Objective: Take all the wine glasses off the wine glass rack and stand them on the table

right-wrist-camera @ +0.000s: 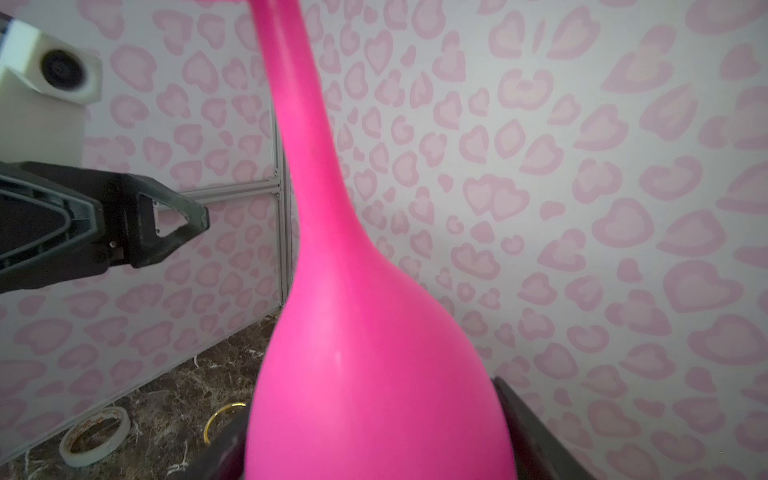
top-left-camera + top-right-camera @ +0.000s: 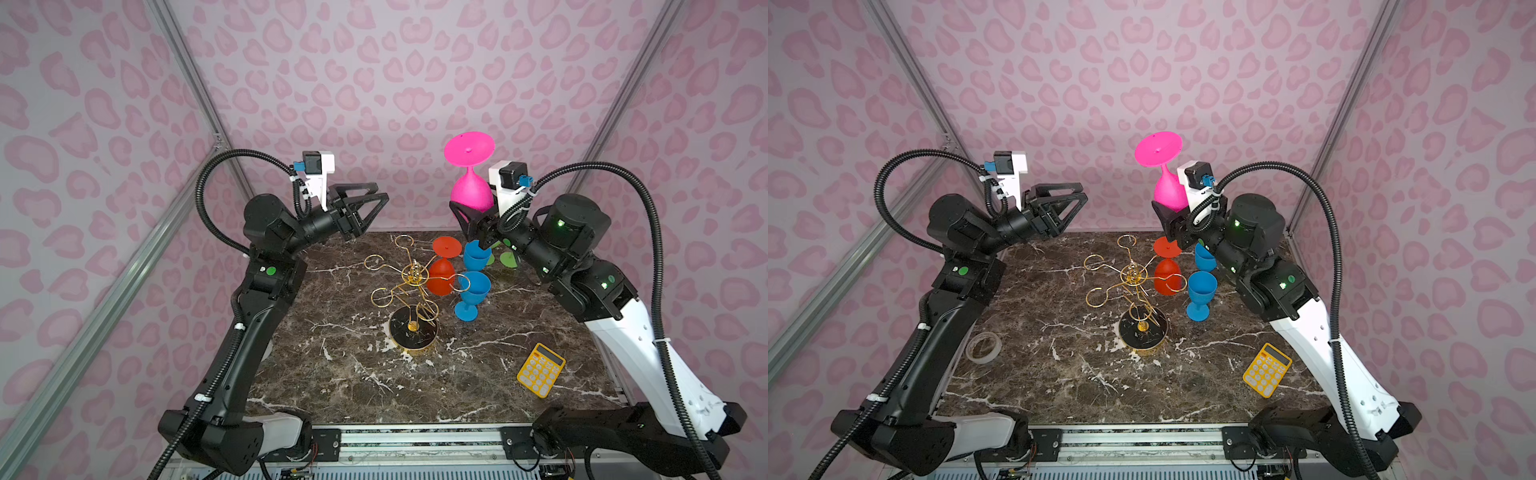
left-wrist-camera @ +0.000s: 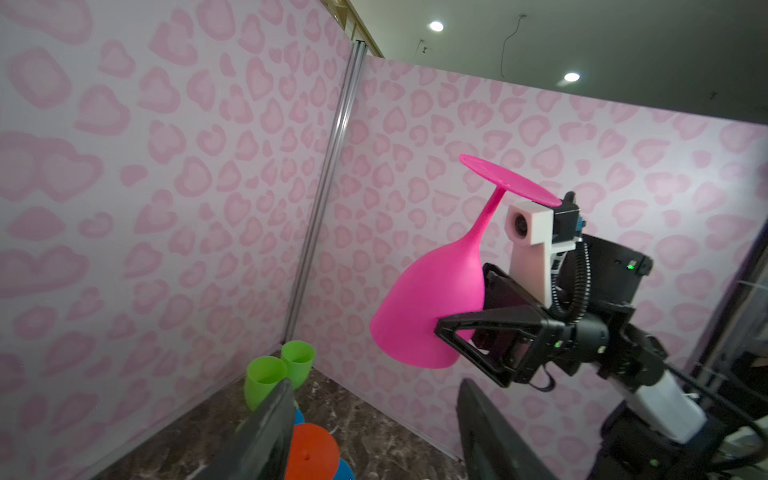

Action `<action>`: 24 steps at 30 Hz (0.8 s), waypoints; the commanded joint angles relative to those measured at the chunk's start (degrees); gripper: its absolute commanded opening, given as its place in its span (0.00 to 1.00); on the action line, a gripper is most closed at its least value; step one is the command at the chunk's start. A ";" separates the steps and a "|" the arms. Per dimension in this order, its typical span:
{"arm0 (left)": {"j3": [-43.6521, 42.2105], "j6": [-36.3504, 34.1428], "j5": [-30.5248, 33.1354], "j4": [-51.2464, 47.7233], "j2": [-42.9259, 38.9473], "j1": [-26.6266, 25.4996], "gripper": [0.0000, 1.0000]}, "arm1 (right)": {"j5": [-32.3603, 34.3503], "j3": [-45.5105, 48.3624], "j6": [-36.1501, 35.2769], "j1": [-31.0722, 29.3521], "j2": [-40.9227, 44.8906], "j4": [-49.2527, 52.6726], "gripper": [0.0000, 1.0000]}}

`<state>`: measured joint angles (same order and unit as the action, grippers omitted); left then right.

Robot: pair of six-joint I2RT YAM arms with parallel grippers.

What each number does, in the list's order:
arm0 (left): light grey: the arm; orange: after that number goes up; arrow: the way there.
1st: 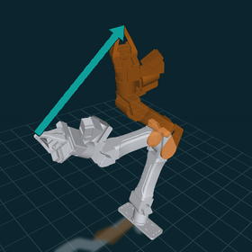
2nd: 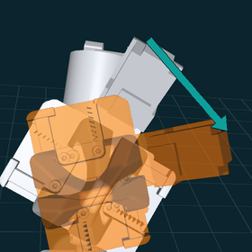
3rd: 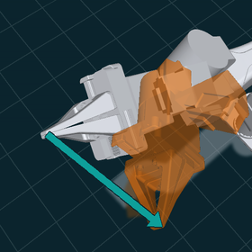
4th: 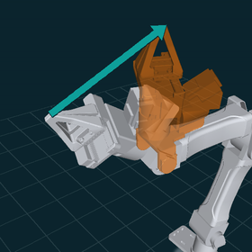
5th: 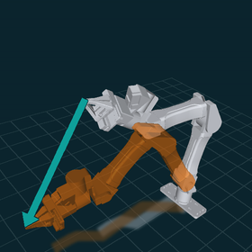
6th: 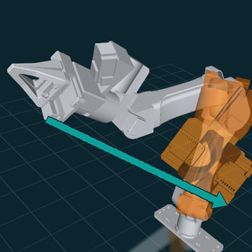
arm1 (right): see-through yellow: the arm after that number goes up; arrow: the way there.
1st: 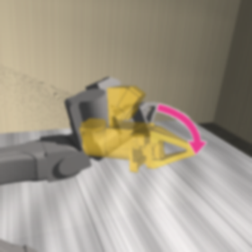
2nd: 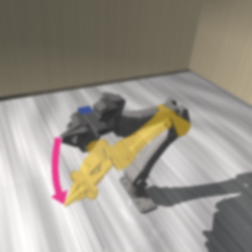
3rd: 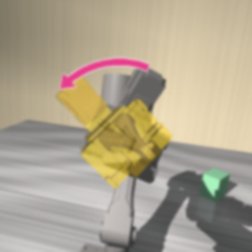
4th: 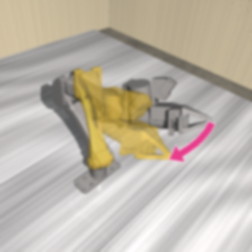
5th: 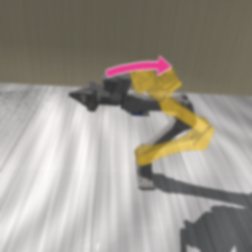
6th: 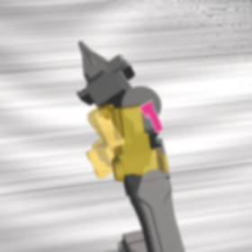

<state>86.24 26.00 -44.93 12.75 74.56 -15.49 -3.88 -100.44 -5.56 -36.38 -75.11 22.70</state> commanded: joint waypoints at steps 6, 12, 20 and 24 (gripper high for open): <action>-3.84 -43.78 8.25 1.93 -0.39 -1.01 0.53 | 1.24 -7.72 0.67 -0.11 -7.50 18.16 0.69; -5.72 -58.65 5.48 3.30 -0.39 -1.99 0.50 | -0.74 -11.52 0.84 -0.01 -11.58 22.43 0.69; -5.56 -64.39 1.32 2.23 1.47 -2.78 0.47 | -3.14 -12.76 1.08 -1.28 -14.39 23.99 0.69; -5.03 -65.80 2.09 2.00 2.59 -3.16 0.46 | -3.59 -13.49 1.09 -3.01 -15.54 24.29 0.69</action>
<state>80.62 -37.12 -42.09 13.45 76.64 -18.50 -6.61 -113.32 -4.91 -38.50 -90.00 46.83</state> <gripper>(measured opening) 0.460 0.723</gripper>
